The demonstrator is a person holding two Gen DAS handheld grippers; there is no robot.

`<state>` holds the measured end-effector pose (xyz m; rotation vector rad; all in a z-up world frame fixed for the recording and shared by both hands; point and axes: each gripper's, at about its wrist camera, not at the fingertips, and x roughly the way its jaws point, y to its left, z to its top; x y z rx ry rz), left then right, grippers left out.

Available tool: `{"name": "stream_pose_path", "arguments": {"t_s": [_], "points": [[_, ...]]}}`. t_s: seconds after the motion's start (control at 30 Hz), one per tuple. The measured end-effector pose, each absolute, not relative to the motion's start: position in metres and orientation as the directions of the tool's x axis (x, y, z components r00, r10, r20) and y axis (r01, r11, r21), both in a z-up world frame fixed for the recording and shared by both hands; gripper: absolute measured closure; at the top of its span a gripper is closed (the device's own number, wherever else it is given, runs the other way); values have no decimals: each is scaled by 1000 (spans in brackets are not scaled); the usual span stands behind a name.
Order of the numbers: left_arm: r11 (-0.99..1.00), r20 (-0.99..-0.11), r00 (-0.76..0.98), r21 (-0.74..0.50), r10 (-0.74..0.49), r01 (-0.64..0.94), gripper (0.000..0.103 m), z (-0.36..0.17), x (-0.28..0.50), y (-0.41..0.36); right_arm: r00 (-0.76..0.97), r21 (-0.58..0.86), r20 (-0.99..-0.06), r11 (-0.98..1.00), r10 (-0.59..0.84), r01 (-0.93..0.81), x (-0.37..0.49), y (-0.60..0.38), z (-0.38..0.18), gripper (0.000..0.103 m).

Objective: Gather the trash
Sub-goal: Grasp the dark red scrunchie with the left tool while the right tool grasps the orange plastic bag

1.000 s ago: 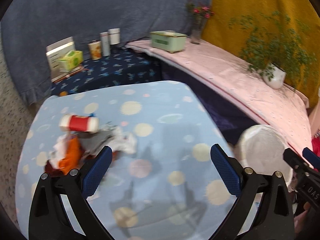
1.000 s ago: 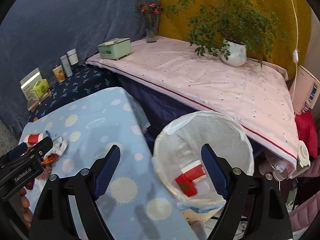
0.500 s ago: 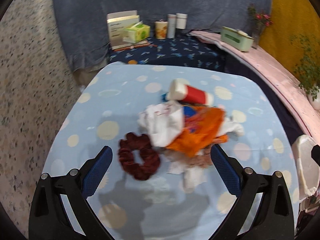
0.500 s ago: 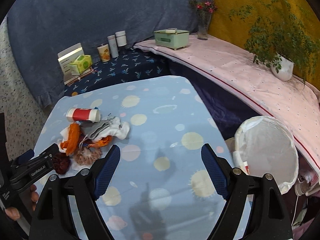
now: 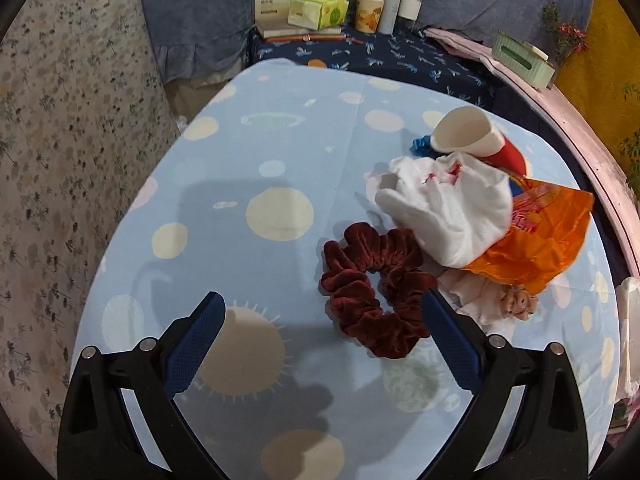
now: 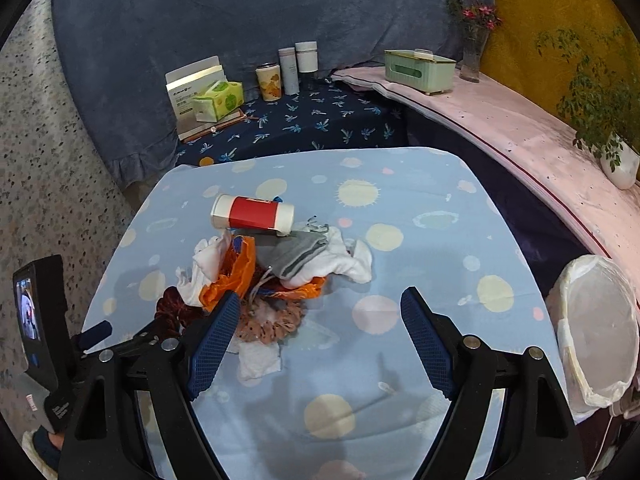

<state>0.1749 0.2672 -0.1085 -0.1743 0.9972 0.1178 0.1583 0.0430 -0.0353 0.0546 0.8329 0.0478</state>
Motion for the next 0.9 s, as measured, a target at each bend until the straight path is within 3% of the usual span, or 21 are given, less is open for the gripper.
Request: {"name": "stream_pose_path", "arguments": {"t_s": [0.23,0.43,0.47,0.6,0.63,0.7,0.9], "points": [[976,-860,507,-148,-48,-158,21,-121,186,270,643,69,-761,996,84,-49,186,70,-47,39],[972,-872,478,-194,-108,-135,47,-129,191,270,617,59,-782,996,88,-67,204,87,-59,52],[970,-872,475,-204,-120,-129,56,-130,191,269,611,59,-786,996,90,-70,206,89,-62,54],[971,-874,464,-216,-143,-107,81,-131,192,265,584,66,-806,995,97,-75,214,92,-74,80],[971,-873,466,-216,-144,-105,82,-129,191,264,580,71,-808,994,104,-79,214,92,-75,91],[971,-869,473,-215,-143,-103,85,-126,190,262,578,83,-807,993,117,-85,214,90,-76,98],[973,-845,514,-219,-151,-75,87,-105,183,254,621,90,-774,992,123,-85,201,79,-58,100]]}}
